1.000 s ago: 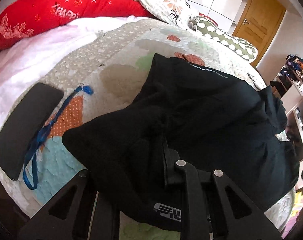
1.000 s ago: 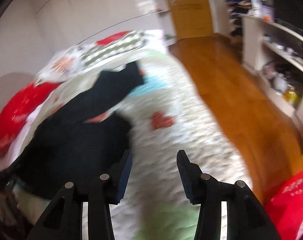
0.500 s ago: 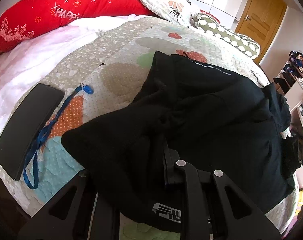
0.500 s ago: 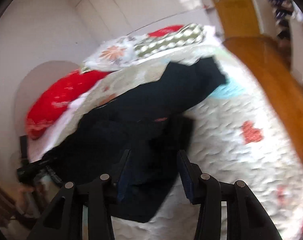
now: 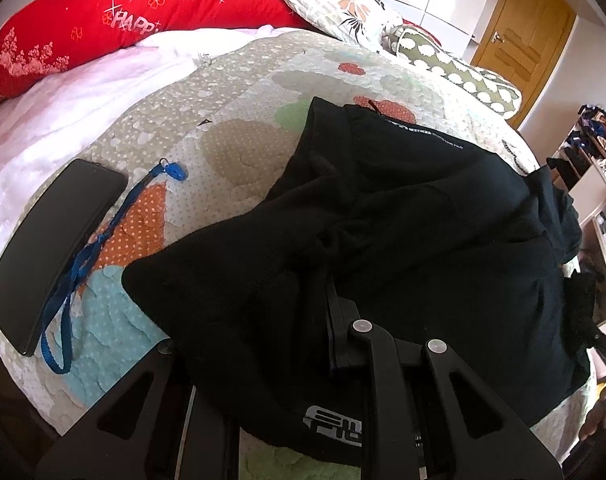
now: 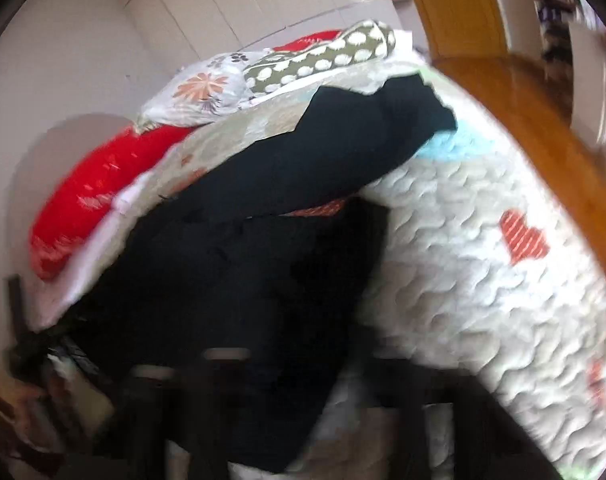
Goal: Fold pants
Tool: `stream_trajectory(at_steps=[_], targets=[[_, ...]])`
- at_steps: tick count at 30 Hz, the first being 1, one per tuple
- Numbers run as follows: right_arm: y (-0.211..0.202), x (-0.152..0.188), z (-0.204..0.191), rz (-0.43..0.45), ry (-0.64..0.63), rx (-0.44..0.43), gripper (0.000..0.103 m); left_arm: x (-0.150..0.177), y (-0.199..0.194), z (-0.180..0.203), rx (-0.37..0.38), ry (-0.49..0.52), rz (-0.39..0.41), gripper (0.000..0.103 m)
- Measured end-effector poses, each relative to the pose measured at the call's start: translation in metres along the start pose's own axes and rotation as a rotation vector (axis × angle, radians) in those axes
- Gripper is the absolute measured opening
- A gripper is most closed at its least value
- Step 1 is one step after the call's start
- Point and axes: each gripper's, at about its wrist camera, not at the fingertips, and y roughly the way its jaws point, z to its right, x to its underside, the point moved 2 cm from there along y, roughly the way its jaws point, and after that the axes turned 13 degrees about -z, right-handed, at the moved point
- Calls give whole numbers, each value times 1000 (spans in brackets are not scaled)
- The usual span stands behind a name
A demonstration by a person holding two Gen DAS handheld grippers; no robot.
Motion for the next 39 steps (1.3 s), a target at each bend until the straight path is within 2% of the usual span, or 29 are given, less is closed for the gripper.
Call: stream_trajectory(at_steps=[2,5,6,9,12,18,20,23,25,26,28,30,33,39], targets=[[-24,1,9,48,3,13,7,0,-1,-1,10,2,-4,15],[-63,9,37,113,38,112,4,2,0,-3,22,-6,-5,15],[-71,12,50,115,67,122,4,4,0,-4,26,-9,-4,15],[-70,27,87,61,154,123,4,9,3,-4,43,-17,-8,16],[-45,43,98,-17,178,146,4,11,2,-4,44,-15,-11,16],[-64,38,93,18,140,175,4,16,-8,-12,100,-21,-26,16],[-53,35,97,-32,133,202,4,22,-2,-15,97,-33,-34,21],[-41,37,106,-77,175,310,7,29,-8,-20,129,-17,-30,25],[-48,36,105,-62,182,304,9,32,-16,-24,123,-2,-48,31],[-53,35,105,-47,184,308,13,33,-20,-26,107,1,-48,33],[-63,31,99,-16,173,319,22,36,-34,-32,65,5,-23,44],[-69,26,85,15,138,288,25,38,-44,-37,50,1,-1,44],[-64,18,56,13,61,206,25,39,-60,-40,-24,-4,53,44],[-22,15,-9,-61,-88,58,25,41,-70,-23,35,38,85,44]])
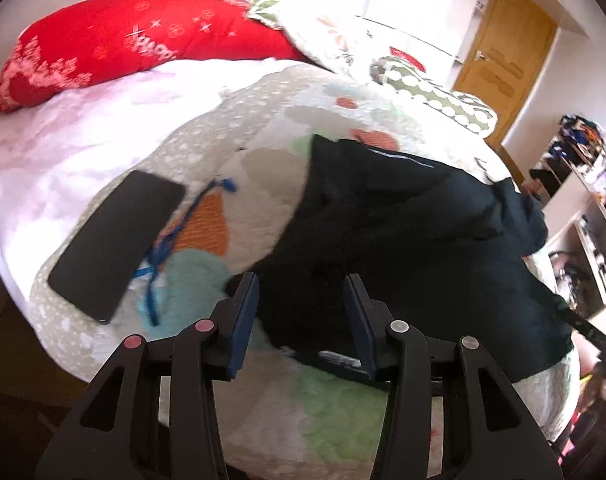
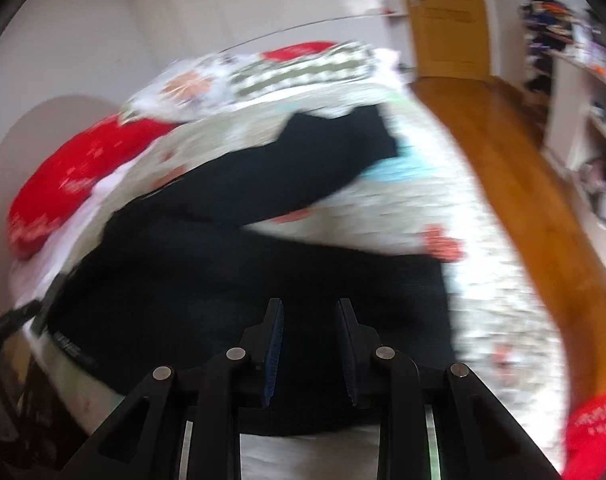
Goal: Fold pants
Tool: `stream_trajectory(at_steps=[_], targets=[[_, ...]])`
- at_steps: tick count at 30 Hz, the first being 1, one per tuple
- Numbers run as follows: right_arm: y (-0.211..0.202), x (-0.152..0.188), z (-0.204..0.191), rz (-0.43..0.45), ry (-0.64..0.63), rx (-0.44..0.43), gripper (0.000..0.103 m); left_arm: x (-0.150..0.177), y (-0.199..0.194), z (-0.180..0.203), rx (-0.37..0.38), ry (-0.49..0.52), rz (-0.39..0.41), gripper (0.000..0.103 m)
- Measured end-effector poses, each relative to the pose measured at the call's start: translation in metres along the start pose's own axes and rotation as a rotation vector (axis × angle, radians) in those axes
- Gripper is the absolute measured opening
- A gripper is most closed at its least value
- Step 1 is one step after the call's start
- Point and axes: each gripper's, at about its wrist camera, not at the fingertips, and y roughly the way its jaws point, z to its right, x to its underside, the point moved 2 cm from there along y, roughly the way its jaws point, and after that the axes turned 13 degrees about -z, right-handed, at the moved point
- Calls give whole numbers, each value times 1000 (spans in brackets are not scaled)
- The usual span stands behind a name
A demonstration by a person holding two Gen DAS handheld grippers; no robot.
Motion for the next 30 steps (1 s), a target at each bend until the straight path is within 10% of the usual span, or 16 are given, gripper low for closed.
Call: stream_trajectory(at_steps=[12,14,16,30], targets=[[55,-16,-47,-121,-119,-74,30,-9,36,4,20,43,-93,44],[48,-30,-45,-87,-116,-62,35,-28,29,-2,49,27,-77,53],[50,-42,-47,-72,-104,-64,38,-50,30,-5,81,15,-82,85],[122,-155,-74,-90,-66,-121,45,-178,144,13,-61,186,-164,85]])
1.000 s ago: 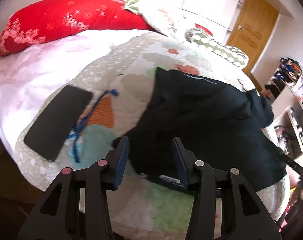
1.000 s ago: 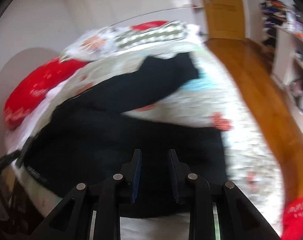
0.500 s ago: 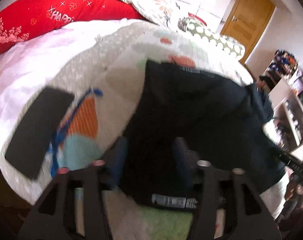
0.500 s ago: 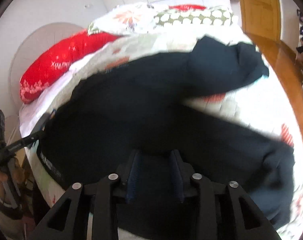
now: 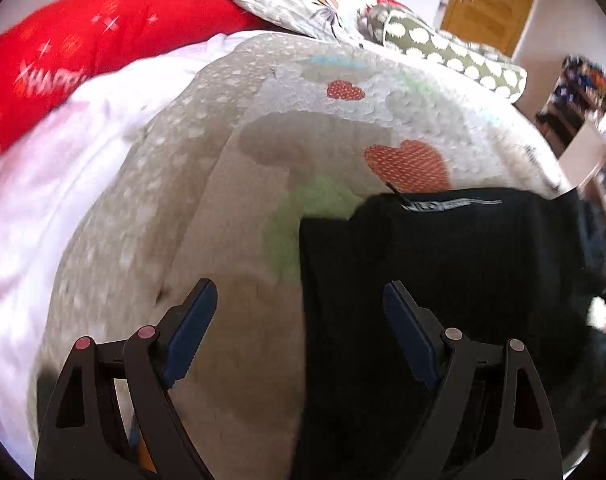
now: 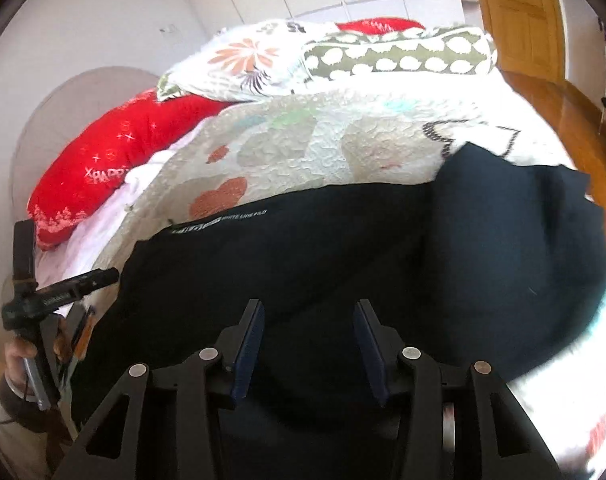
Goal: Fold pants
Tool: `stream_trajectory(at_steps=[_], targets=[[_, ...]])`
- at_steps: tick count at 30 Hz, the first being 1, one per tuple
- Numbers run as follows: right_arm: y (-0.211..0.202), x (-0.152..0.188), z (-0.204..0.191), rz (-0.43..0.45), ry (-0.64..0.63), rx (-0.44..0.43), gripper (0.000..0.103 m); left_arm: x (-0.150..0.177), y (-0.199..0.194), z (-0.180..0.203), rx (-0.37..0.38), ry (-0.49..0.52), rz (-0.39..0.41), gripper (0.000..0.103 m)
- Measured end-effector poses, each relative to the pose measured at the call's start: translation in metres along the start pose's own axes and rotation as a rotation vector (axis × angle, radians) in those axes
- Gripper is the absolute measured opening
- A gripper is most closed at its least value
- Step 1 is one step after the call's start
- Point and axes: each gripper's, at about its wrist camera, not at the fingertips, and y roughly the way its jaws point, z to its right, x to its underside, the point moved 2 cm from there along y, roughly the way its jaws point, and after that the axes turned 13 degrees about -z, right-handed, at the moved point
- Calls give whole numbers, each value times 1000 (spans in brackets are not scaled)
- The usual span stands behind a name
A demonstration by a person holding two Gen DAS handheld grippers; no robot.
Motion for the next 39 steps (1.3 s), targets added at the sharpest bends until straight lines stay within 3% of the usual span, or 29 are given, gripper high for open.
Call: stream_trajectory(at_steps=[3,6,7,8,9,11,13,18,20,22,25,27,30,32,35,37,39], targets=[[16,-6,3,-21,8,-11,45,-14,24,11,-17,88,-57,85],[19,-5,8,-21,9,-18,45,-27,33,20,-35,152,-47,85],[18,-4,10,-15,11,-27,45,-30,33,22,-36,168,-43,80],[16,-4,11,-10,17,-36,45,-32,33,23,-26,180,-41,72],[13,-3,14,-4,27,-38,45,-34,31,24,6,192,-44,44],[2,-1,20,18,47,-25,45,-35,25,27,11,192,-37,34],[-9,2,25,45,72,-17,45,-33,13,35,2,220,-2,18],[-53,23,34,121,103,-11,45,16,-82,62,139,324,209,16],[-72,34,38,149,112,8,45,61,-126,79,187,419,299,16],[-94,48,43,187,123,22,45,121,-159,92,280,512,365,16],[-122,73,55,248,168,37,45,192,-165,102,315,605,367,16],[-134,88,66,263,214,45,45,221,-148,100,334,606,294,15],[-134,97,71,232,235,32,46,231,-118,92,276,537,208,15],[-132,97,70,213,241,17,48,229,-109,82,282,479,179,15],[-131,100,75,218,274,59,56,221,-114,71,302,414,192,15],[-135,108,83,231,308,135,57,222,-122,70,290,409,216,15],[-141,119,99,249,375,142,58,218,-127,72,271,415,237,15]])
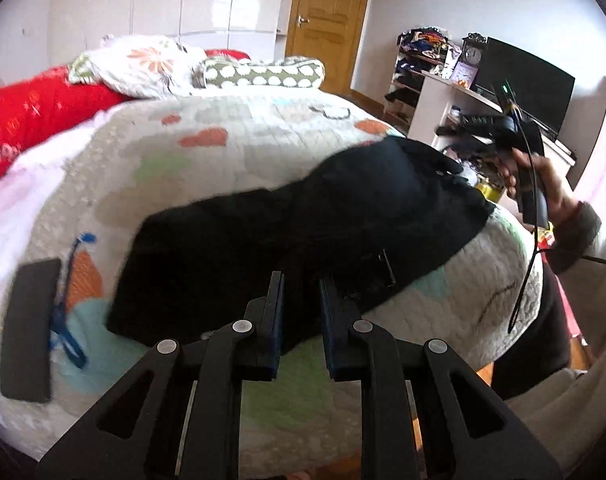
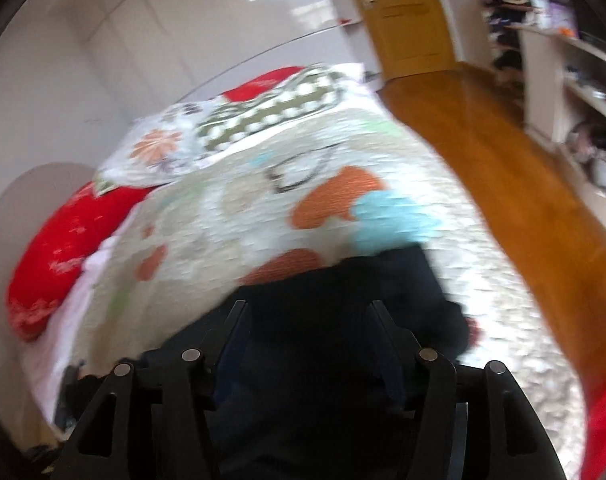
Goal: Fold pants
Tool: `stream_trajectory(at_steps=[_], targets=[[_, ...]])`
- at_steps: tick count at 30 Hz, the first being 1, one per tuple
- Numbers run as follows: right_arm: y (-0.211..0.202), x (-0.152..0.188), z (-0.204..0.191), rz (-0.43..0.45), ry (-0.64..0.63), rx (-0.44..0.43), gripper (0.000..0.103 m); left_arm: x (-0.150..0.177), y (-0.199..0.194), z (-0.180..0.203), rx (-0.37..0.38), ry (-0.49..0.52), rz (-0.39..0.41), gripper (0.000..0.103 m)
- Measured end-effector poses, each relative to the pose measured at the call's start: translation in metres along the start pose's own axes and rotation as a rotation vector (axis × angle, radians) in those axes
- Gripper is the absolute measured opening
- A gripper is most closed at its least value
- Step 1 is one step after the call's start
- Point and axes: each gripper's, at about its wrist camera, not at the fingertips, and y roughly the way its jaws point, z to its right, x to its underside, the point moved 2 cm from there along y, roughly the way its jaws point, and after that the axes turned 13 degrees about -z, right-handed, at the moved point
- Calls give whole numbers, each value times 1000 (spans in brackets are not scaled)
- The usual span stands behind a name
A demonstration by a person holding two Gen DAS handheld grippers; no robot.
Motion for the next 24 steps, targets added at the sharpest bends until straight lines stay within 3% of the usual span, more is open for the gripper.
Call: stream_trajectory(at_steps=[8,11,15,16,17,19,21,24], targets=[[5,2,68,-41,201,-13,62,-9,-9,-19,-20,-9,28,15],[9,1,70,-52,178,-40,66,-10,-15,-23,-32,-6,37,15],[43,-7,66,-157,109,0,71,-18,-18,-36,-35,-29,49,15],[49,-7,66,-164,101,2,60,-21,-18,-41,-34,-41,52,15],[52,-9,65,-148,82,17,40,-25,-18,-46,-37,-52,56,15],[46,-14,63,-103,60,6,19,-38,-19,-58,-45,-72,68,15],[34,-23,60,-64,70,-69,14,-56,-20,-73,-42,-101,89,15],[-4,-42,39,37,18,-79,13,-95,-18,-101,-81,-158,124,15]])
